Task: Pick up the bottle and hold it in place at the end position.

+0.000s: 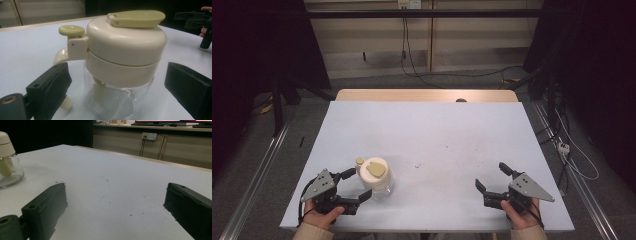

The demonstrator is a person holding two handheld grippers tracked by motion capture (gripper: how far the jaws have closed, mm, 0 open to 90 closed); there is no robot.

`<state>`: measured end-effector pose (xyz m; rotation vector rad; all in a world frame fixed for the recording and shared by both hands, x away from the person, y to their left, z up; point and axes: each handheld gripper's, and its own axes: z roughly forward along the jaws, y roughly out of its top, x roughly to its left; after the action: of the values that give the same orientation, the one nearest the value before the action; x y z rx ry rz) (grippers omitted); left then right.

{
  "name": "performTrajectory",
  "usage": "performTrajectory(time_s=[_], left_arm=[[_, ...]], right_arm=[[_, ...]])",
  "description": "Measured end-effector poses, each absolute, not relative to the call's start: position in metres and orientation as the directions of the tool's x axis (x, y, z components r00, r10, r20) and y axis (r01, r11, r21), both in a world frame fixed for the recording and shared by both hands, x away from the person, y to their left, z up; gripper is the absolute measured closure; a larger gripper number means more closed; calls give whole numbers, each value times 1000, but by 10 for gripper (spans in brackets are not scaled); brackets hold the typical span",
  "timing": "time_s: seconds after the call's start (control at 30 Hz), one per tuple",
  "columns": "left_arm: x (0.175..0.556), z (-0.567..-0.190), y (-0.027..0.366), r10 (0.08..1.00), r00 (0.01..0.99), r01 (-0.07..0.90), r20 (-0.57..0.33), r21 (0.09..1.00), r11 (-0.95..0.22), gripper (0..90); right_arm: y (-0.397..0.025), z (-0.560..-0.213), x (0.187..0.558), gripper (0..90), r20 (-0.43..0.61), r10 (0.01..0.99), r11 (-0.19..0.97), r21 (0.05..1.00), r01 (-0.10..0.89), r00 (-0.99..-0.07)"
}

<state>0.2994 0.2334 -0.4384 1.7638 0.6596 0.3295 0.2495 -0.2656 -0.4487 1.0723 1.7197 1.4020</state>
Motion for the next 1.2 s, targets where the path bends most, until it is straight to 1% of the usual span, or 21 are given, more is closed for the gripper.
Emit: performTrajectory(time_s=[0.23, 0.7, 0.9, 1.2], left_arm=[[301, -439, 229, 586, 800, 282, -132, 944, -174, 65], [306, -443, 209, 614, 778, 310, -132, 931, -192, 50], [308, -443, 198, 647, 754, 306, -116, 933, -189, 46], [312, -446, 187, 665, 740, 307, -104, 932, -195, 37]], right_arm=[[-265, -449, 250, 37, 4, 897, 87, 979, 187, -442], [-266, -449, 249, 40, 4, 898, 87, 978, 187, -440], [-267, -449, 248, 41, 5, 899, 87, 978, 189, -438], [-269, -450, 247, 41, 3, 900, 88, 978, 190, -435]])
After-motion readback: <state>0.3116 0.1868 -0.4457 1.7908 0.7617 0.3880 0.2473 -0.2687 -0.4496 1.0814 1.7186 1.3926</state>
